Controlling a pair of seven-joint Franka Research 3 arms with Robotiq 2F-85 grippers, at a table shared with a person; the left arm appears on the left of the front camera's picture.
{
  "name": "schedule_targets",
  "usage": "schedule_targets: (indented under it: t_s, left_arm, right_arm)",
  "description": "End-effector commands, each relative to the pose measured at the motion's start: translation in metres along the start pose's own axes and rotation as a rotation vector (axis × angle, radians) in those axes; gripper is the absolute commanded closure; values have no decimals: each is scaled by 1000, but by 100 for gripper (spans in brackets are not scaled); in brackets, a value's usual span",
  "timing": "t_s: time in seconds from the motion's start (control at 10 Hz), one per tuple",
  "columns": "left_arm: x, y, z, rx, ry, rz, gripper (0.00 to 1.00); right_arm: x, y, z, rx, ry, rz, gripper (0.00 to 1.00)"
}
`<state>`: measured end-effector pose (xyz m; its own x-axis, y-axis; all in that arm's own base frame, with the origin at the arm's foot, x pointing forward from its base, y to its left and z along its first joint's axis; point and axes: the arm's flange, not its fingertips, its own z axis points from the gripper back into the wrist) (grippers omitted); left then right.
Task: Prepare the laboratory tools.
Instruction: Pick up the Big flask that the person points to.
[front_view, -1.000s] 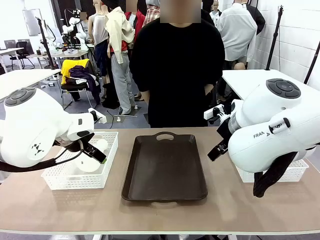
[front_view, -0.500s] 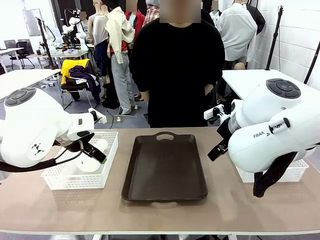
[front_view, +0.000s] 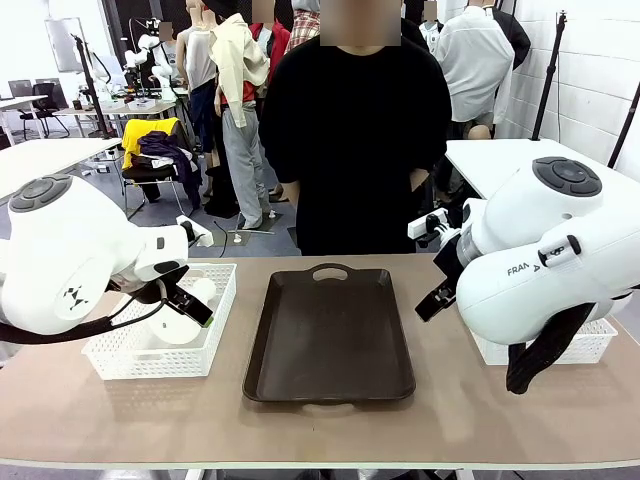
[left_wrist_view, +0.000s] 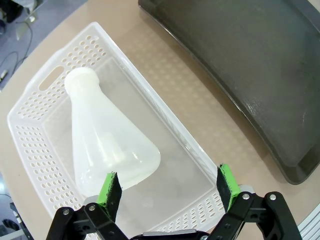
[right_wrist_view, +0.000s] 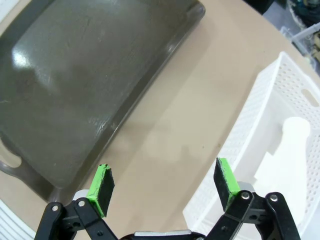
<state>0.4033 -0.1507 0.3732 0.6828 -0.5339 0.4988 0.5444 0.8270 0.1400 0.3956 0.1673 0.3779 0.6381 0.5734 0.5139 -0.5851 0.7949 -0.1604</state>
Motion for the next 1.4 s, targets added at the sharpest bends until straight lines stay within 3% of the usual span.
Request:
schedule_targets:
  t_s: [0.0, 0.2, 0.3, 0.5, 0.7, 0.9, 1.3]
  left_arm:
    - [-1, 14, 26, 12, -11, 49, 0]
    - [5, 34, 58, -39, -76, 99, 0]
    - [4, 42, 74, -80, -122, 119, 0]
    - [0, 64, 92, -267, -210, 193, 0]
    - [-14, 96, 102, -548, -329, 328, 0]
    - [-29, 116, 89, -690, -340, 460, 0]
    - [-49, 137, 52, -1032, -335, 668, 0]
  right_arm:
    - [7, -19, 33, 52, -26, -21, 0]
    - [16, -43, 67, 88, -81, -65, 0]
    - [18, -55, 86, 198, -127, -101, 0]
    - [16, -89, 106, 349, -182, -224, 0]
    - [-4, -128, 118, 462, -155, -343, 0]
    - [-22, -158, 112, 623, -132, -502, 0]
    - [-55, -203, 68, 932, -80, -669, 0]
